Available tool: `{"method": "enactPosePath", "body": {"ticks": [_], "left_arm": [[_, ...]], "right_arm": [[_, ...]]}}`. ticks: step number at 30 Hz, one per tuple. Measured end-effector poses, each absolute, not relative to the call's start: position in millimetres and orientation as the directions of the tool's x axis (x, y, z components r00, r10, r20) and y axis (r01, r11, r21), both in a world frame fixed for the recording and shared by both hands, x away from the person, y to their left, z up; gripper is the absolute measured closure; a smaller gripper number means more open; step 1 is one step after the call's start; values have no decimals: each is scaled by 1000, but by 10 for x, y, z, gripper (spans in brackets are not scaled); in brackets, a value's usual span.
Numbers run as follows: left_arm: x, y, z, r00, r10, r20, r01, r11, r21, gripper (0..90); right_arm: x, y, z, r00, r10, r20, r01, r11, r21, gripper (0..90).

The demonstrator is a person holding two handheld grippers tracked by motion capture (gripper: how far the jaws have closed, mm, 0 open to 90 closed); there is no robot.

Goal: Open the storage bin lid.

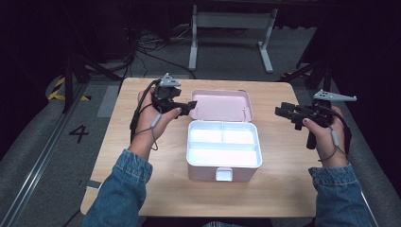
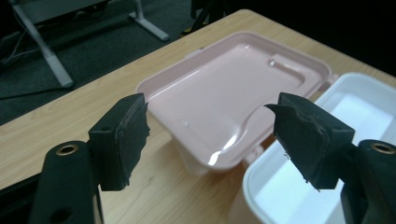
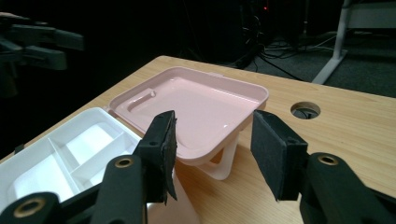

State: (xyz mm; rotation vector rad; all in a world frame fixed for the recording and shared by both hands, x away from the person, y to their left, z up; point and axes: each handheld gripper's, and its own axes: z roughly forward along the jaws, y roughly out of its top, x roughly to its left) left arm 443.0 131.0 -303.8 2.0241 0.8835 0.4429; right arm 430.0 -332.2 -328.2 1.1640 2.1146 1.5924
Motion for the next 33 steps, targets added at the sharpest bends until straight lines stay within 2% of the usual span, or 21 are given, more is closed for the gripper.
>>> {"method": "enactPosePath", "body": {"ticks": [8,21,28,33], "left_arm": [[4135,1687,-3085,673,739,7,441,-410,799,251],[3852,2233,-3321,584,811,-28,522,-349,778,242],[3866,2406,-3581,535,845,-7,621,-388,681,243],[3869,2477,-3710,512,859,-2,663,-394,636,243]], "right_arm": [[4278,-3425,-3319,-608,758,237,498,132,857,472],[4254,-3496,-3406,-567,792,225,552,163,818,446],[4223,-3562,-3528,-531,825,193,595,200,779,430],[4233,-3604,-3631,-536,812,230,625,198,755,417]]}}
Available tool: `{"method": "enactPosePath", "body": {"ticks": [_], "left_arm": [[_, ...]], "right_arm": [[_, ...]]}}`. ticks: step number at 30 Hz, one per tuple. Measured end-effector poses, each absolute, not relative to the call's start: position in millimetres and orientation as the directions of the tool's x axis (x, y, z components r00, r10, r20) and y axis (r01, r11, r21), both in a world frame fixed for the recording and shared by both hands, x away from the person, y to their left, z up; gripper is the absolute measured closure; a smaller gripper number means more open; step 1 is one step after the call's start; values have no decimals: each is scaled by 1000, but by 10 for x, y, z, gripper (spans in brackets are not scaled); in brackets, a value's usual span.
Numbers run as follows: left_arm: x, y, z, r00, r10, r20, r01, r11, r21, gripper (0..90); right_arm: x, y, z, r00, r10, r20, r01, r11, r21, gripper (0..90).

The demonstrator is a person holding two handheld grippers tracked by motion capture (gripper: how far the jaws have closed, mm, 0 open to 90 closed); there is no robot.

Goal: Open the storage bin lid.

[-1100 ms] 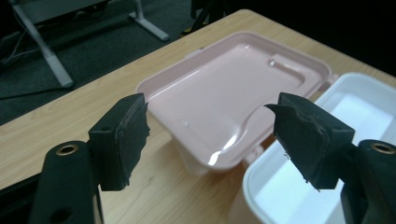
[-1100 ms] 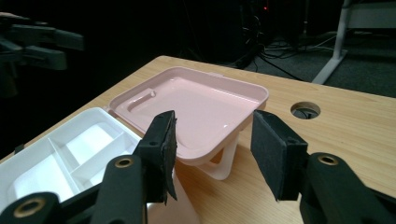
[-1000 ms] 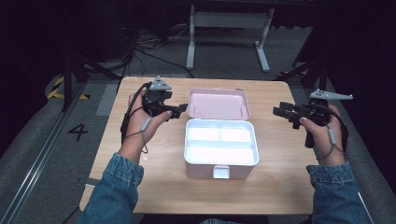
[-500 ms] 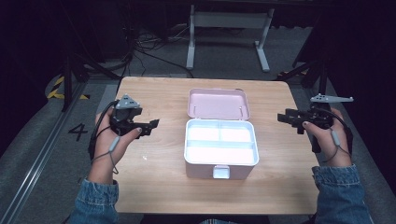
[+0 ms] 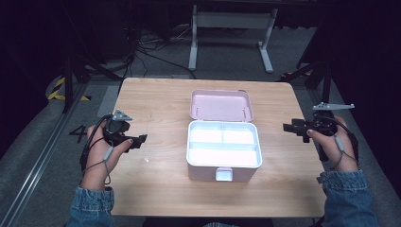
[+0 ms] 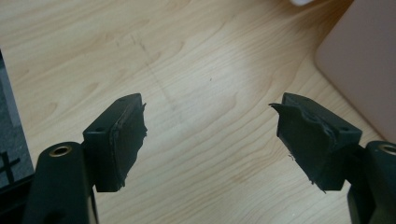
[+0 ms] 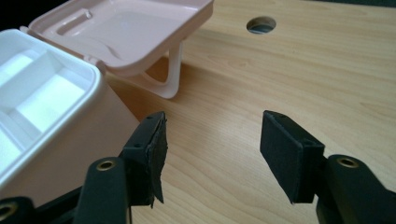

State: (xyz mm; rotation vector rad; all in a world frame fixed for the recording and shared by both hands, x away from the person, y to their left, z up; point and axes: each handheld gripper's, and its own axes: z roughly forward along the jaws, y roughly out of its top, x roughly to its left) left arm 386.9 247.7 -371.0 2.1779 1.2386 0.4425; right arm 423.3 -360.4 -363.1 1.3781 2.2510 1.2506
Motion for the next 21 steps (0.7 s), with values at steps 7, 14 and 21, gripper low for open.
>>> {"method": "enactPosePath", "body": {"ticks": [7,14,21], "left_arm": [[3882,2565,-3873,490,871,30,710,-419,566,241],[3944,2694,-4108,438,897,59,783,-413,465,236],[3965,2774,-4184,415,909,24,796,-376,473,235]], "right_arm": [[4240,-3662,-3760,-523,830,193,638,231,734,398],[4309,-3751,-3912,-490,854,174,651,226,725,393],[4365,-3844,-4033,-444,881,161,675,210,707,394]]}}
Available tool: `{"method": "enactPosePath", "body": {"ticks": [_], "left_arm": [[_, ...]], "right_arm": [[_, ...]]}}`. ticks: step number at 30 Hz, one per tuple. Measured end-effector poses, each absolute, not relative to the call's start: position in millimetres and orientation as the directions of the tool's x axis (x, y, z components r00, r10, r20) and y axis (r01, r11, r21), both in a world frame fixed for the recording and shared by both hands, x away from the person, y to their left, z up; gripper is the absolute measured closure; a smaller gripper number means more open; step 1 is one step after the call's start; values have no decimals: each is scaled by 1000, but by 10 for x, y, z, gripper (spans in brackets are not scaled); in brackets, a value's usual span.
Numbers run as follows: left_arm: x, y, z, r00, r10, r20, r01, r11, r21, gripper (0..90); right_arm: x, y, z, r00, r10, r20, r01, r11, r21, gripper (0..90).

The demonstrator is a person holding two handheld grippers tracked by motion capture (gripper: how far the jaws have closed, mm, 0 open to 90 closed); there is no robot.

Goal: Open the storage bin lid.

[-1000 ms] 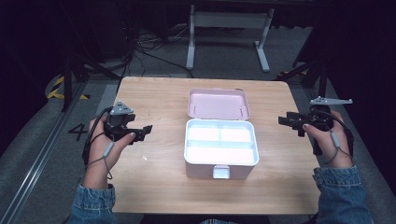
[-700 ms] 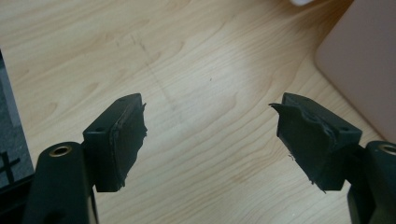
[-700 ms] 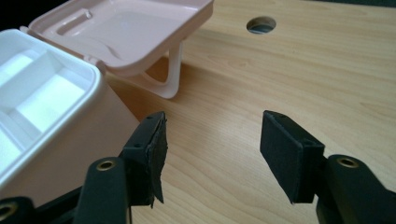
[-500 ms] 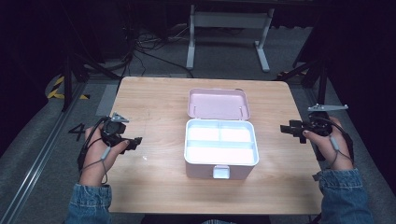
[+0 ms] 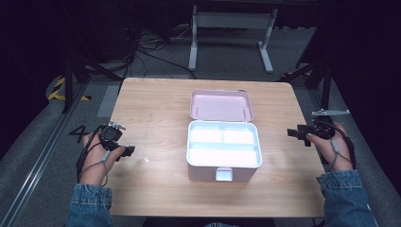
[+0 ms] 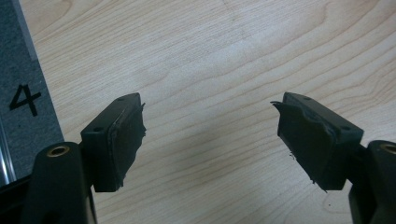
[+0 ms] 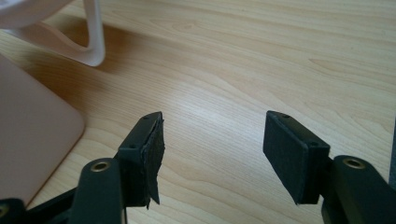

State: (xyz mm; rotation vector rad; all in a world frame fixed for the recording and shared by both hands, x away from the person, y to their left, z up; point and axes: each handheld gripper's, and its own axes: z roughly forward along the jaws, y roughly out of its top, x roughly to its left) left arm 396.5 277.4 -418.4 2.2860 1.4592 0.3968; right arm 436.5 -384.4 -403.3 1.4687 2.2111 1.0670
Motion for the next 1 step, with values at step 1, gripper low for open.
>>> {"method": "enactPosePath", "body": {"ticks": [1], "left_arm": [[3966,2775,-4180,418,908,18,794,-375,478,235]], "right_arm": [[4374,-3854,-4058,-440,883,162,679,209,704,394]]}}
